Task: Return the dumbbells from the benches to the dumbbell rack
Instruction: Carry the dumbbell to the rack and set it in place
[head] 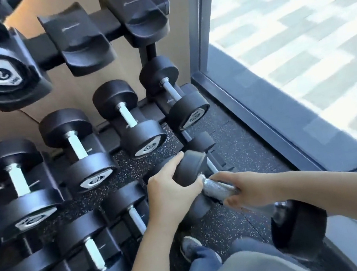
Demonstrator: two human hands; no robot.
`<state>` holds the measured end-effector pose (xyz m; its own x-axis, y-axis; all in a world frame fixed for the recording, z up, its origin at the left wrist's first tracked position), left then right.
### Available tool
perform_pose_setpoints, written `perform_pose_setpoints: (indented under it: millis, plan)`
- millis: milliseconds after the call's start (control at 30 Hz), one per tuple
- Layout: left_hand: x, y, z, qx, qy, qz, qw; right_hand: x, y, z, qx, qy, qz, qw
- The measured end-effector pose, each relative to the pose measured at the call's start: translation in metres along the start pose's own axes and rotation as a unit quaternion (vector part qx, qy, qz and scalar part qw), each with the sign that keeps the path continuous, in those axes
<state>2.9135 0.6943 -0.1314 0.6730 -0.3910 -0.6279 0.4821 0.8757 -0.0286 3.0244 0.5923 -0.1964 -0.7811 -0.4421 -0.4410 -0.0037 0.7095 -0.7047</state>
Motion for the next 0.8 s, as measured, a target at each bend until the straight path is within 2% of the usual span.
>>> perform_pose_setpoints:
  millis: [533, 800]
  plan:
    - [-0.062, 0.064, -0.065, -0.067, -0.056, 0.029, 0.996, -0.02, 0.078, -0.084, -0.012, 0.003, -0.046, 0.999]
    - [-0.077, 0.117, -0.074, -0.09, -0.056, 0.052, 0.993, -0.06, 0.124, -0.106, -0.012, 0.003, -0.065, 0.998]
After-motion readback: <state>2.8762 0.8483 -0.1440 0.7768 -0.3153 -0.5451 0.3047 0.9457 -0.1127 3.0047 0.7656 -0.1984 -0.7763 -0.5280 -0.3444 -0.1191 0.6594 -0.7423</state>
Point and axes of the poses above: each hand's wrist, its own y-axis towards the middle knuckle, its own x-axis out of the palm, z = x × y, the point moved 10 cm from there along y, towards the middle knuckle, and after that the axes turned 8 degrees about y, right-handed, at the moved point
